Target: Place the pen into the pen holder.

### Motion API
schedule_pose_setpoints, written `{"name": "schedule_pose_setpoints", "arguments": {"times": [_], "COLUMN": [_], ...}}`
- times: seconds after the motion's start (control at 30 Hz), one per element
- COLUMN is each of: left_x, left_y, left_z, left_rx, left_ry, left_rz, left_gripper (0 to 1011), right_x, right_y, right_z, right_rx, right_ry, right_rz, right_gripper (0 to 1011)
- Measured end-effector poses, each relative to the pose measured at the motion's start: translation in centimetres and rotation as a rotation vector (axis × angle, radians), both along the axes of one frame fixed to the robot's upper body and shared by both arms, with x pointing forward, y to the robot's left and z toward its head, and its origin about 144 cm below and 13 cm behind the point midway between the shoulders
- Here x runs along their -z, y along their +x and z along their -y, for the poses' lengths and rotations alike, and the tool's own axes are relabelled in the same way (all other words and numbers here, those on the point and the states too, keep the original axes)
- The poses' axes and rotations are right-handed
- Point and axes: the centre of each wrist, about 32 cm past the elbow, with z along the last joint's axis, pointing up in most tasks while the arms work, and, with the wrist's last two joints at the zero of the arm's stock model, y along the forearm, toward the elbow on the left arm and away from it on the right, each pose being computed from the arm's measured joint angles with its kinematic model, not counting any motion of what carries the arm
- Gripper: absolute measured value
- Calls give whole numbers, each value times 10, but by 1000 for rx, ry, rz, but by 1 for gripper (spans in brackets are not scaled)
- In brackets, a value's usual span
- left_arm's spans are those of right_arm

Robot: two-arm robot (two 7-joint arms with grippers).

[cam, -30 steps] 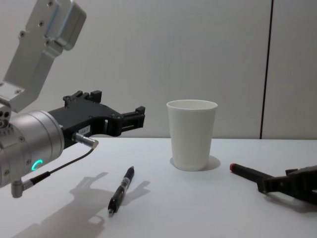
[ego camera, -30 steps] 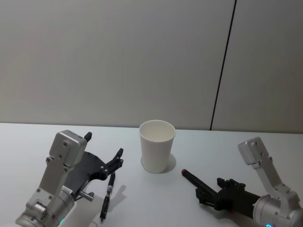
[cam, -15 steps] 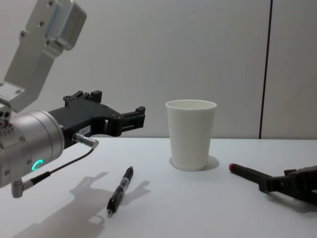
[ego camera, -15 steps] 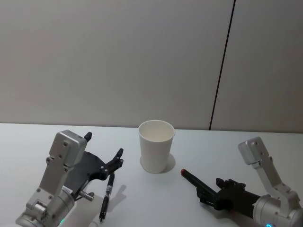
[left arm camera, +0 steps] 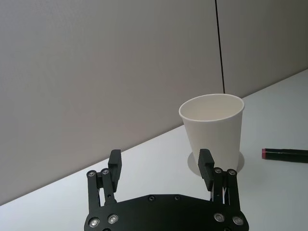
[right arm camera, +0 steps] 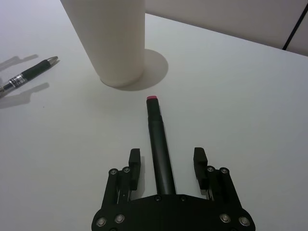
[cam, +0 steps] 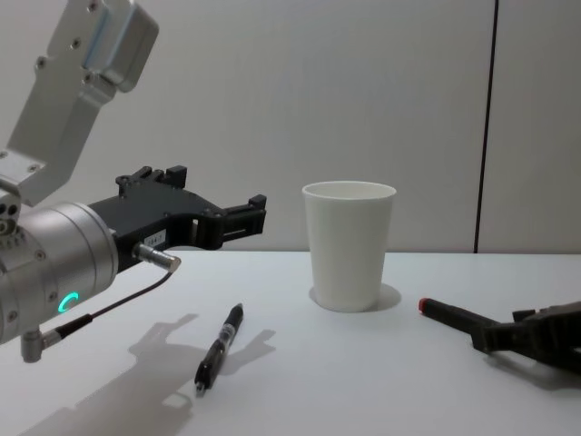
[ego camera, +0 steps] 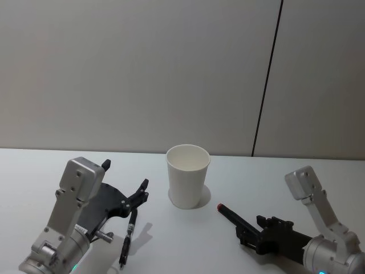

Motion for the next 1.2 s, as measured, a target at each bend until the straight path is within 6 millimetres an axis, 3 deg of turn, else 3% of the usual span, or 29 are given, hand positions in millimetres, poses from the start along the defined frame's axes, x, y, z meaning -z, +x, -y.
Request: {"name": "schedule_pose_setpoints", "arguments": {"times": [1.2], "left_x": [0], "left_y": [0], "left_z": [0], "left_rx": [0], "left_ry": [0], "left_rz": [0], "left_gripper": [1002], "right_x": [0], "right_y": [1], "right_z": [-1], "right_rx": [-8], "right_ry": [4], "right_rz": [2], "right_gripper": [444]}}
